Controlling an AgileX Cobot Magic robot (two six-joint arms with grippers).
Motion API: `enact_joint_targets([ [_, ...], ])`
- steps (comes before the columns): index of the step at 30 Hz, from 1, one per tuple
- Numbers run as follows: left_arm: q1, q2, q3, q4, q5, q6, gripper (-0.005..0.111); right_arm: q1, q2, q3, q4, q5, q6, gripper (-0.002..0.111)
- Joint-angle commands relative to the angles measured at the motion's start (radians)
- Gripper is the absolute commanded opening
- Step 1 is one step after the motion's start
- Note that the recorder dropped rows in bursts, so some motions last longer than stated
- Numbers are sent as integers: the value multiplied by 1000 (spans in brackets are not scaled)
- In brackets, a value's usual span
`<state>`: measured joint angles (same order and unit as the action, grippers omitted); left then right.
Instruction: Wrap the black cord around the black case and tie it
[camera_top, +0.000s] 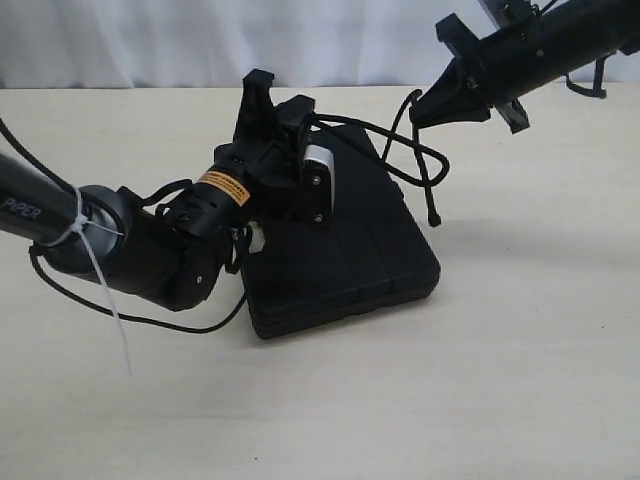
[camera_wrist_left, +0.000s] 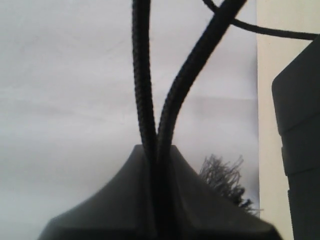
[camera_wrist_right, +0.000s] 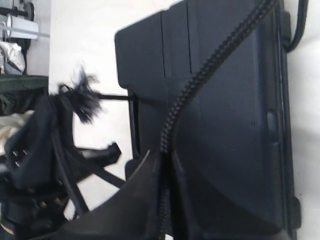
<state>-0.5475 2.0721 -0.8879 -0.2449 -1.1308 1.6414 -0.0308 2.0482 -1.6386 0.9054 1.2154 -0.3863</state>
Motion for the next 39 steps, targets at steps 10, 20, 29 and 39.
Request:
enact_joint_targets([
  [10,4,-2,-5,22,48,-107,0,11,-9,64,-6,6,-142,23],
  [20,4,-2,-5,22,94,-107,0,8,-37,34,-68,6,-88,56],
  [29,4,-2,-5,24,103,-107,0,13,-180,81,-285,6,-21,56],
  [39,4,-2,-5,24,103,-107,0,22,-292,121,-294,6,10,56],
])
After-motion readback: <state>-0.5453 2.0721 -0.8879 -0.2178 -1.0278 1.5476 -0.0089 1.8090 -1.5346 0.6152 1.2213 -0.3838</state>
